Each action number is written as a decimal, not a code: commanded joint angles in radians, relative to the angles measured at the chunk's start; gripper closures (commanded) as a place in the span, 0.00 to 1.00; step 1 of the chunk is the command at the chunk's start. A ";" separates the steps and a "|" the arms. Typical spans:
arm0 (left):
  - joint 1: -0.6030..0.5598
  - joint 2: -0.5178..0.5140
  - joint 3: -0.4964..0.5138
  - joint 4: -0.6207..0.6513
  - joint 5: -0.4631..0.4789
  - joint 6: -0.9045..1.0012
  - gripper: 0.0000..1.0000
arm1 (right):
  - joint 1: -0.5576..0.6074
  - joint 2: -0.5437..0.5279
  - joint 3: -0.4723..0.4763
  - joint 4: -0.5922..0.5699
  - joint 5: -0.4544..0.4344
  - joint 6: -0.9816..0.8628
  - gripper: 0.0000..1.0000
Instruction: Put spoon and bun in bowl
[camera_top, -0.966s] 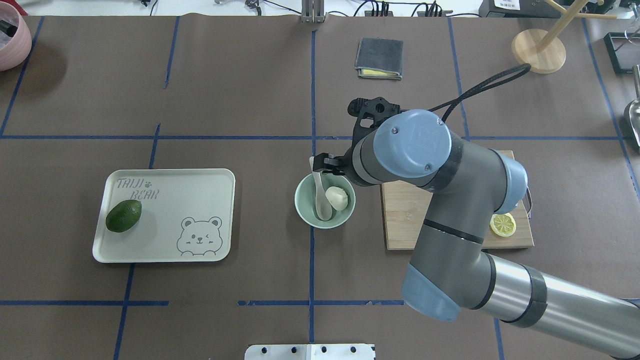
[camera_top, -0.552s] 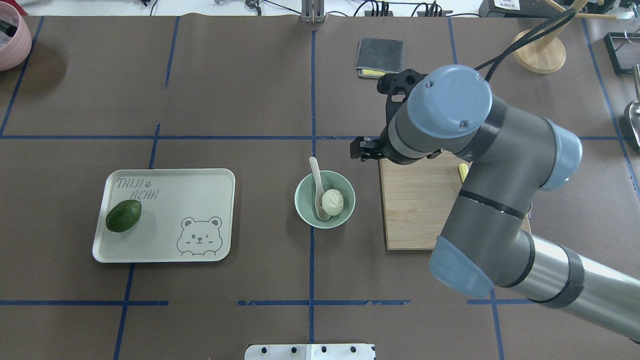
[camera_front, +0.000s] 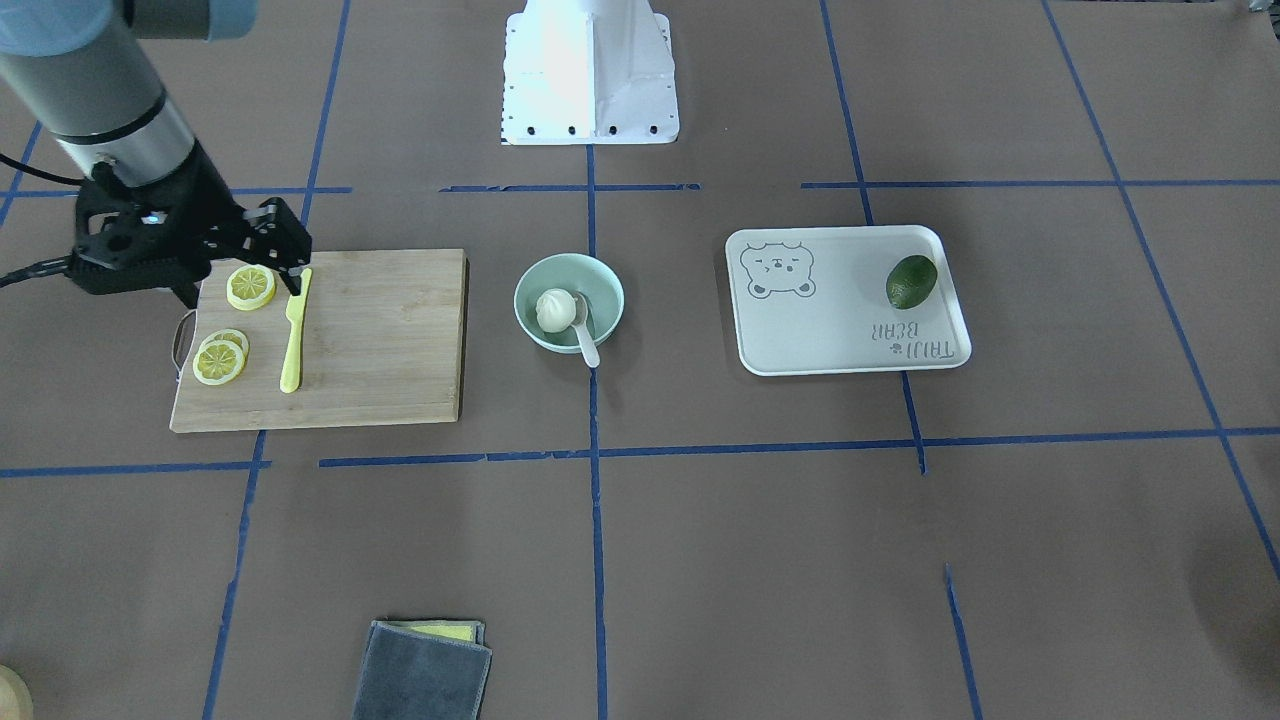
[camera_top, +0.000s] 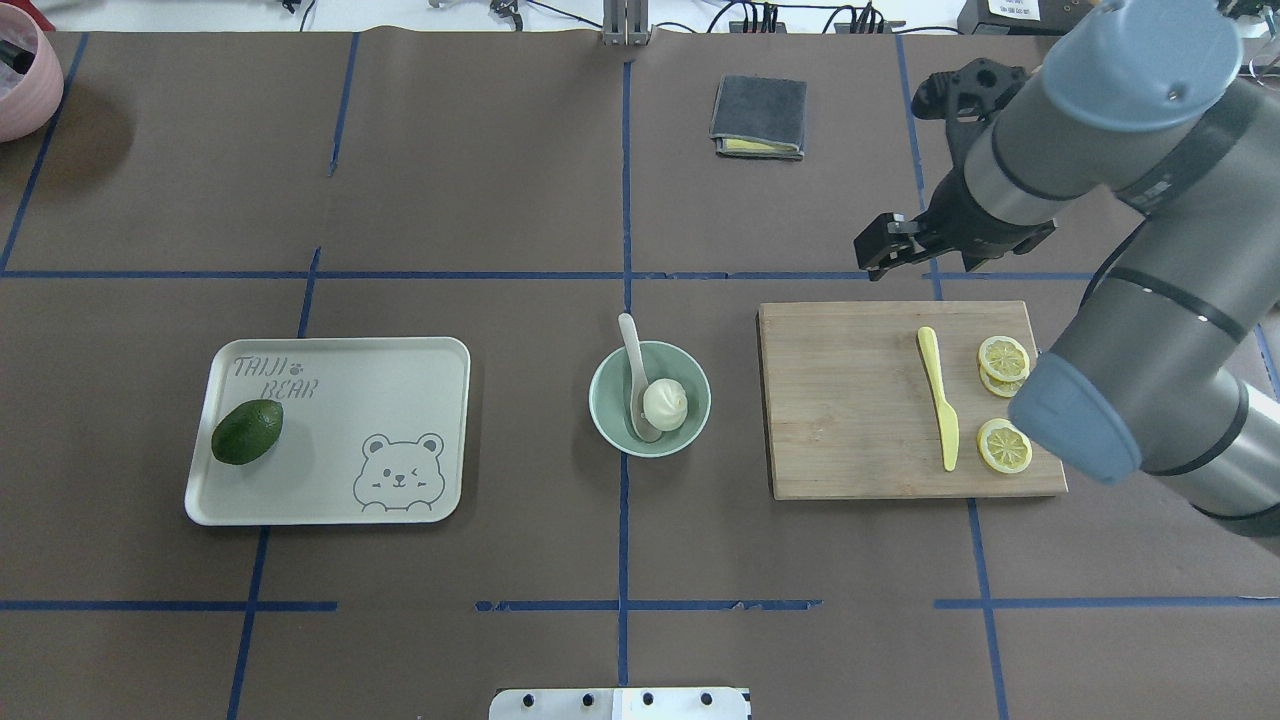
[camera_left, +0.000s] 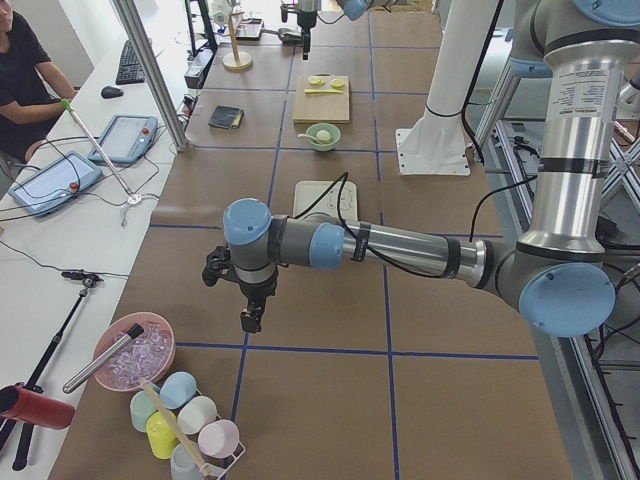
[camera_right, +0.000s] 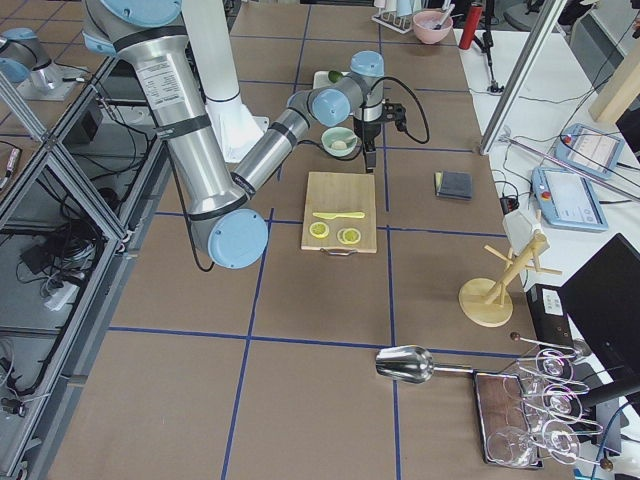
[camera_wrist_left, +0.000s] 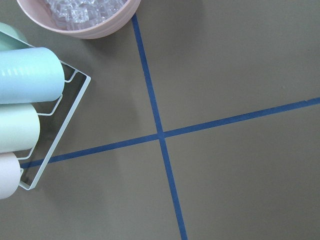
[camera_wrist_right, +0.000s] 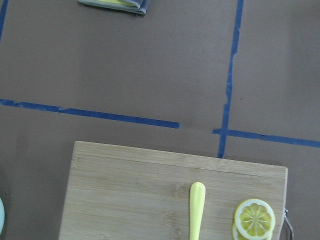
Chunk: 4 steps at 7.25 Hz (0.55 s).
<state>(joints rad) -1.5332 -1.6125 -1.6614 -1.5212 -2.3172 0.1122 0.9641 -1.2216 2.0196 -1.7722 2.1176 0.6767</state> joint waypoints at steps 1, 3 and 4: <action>-0.007 0.016 0.022 0.006 -0.025 0.007 0.00 | 0.178 -0.137 -0.004 0.002 0.105 -0.269 0.00; -0.011 0.028 0.020 0.004 -0.025 0.007 0.00 | 0.333 -0.220 -0.060 0.002 0.195 -0.502 0.00; -0.013 0.028 0.022 0.004 -0.025 0.007 0.00 | 0.400 -0.260 -0.114 0.002 0.231 -0.629 0.00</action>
<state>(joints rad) -1.5435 -1.5865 -1.6412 -1.5170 -2.3420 0.1200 1.2733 -1.4282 1.9627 -1.7706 2.2962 0.2063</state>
